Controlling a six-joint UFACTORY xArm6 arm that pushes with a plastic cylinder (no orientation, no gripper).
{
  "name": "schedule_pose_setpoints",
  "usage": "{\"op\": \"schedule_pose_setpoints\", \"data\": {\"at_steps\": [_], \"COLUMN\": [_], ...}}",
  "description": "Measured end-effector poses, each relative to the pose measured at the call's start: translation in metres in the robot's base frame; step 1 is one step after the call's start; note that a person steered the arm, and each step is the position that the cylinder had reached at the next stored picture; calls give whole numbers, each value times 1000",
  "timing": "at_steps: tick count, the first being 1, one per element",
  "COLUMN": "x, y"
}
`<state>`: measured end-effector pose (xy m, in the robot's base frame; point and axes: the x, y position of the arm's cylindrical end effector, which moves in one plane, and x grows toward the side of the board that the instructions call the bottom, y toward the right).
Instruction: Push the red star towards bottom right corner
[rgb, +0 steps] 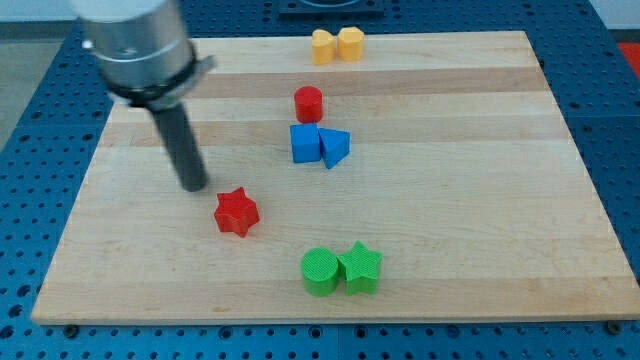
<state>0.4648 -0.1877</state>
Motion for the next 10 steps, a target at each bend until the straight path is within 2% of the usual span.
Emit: {"op": "schedule_pose_setpoints", "data": {"at_steps": [1, 2, 4, 5, 6, 7, 8, 10], "x": [20, 40, 40, 30, 24, 47, 69, 70], "y": [-30, 7, 186, 185, 136, 122, 132, 273]}}
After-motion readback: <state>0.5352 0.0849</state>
